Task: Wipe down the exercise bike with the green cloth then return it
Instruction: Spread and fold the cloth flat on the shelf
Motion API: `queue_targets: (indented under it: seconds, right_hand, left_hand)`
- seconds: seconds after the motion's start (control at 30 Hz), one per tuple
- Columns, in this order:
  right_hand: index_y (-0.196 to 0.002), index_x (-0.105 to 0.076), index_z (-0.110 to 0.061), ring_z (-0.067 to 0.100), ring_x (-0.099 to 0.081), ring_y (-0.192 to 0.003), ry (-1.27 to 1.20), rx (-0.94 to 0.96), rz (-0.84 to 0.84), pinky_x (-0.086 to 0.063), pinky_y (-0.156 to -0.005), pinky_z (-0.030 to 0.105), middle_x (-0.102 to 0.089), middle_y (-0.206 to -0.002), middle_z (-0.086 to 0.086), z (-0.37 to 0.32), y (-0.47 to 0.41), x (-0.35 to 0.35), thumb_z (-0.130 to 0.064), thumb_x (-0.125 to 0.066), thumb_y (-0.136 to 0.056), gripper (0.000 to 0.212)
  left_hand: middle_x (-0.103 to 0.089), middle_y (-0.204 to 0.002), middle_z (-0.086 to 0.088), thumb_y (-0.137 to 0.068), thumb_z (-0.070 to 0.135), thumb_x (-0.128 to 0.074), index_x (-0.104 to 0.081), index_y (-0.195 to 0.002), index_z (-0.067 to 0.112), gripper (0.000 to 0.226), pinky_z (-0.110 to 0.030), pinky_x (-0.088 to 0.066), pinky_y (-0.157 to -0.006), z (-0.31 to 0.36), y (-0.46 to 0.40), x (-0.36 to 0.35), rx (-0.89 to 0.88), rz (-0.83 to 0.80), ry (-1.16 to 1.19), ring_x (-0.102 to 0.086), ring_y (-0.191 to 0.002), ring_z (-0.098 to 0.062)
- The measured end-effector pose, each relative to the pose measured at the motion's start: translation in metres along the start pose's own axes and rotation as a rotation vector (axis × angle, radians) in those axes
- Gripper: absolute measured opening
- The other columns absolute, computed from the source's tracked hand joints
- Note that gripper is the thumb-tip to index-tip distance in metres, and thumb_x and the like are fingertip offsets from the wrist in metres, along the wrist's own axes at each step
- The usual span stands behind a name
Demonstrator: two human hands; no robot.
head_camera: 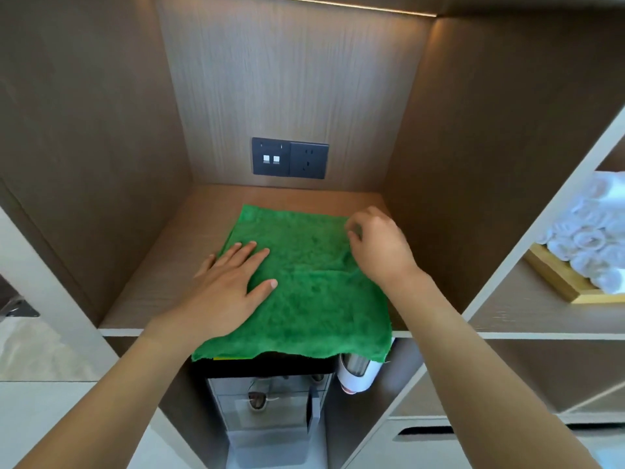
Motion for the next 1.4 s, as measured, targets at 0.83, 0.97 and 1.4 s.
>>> queue_targets:
  seconds: [0.83, 0.97, 1.4]
  right_hand:
    - [-0.105, -0.076, -0.003, 0.022, -0.064, -0.088, -0.847, -0.442, 0.202, -0.052, -0.078, 0.033, -0.07, -0.093, 0.008, 0.057, -0.067, -0.042, 0.011, -0.073, -0.085, 0.025]
    - [-0.111, -0.075, -0.007, 0.02, -0.067, -0.095, -0.921, -0.431, 0.087, -0.054, -0.078, 0.032, -0.072, -0.101, 0.002, 0.055, -0.064, -0.042, 0.022, -0.073, -0.076, 0.045]
    - [-0.108, -0.079, -0.01, 0.033, -0.065, -0.113, -0.087, -0.158, 0.205, -0.051, -0.1, 0.043, -0.071, -0.119, 0.01, 0.045, -0.06, -0.031, 0.003, -0.059, -0.089, 0.03]
  left_hand:
    - [-0.058, -0.145, -0.008, -0.104, 0.027, -0.054, -0.066, -0.139, 0.031, 0.038, -0.048, -0.046, -0.109, -0.053, -0.117, 0.033, 0.007, 0.258, -0.002, -0.05, -0.134, -0.035]
    - [-0.057, -0.146, -0.01, -0.105, 0.026, -0.053, -0.066, -0.141, 0.03, 0.038, -0.047, -0.045, -0.11, -0.055, -0.118, 0.031, 0.002, 0.241, 0.012, -0.049, -0.135, -0.035]
    - [-0.061, -0.135, -0.009, -0.104, 0.025, -0.054, -0.068, -0.139, 0.027, 0.038, -0.048, -0.051, -0.1, -0.058, -0.121, 0.028, 0.051, 0.291, -0.022, -0.053, -0.124, -0.036]
Point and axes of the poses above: each hand's wrist, its own y-axis away from the middle knuckle, its own x-axis out of the back of the hand, z = x × y, the point moved 3 cm from there along -y, towards the middle knuckle
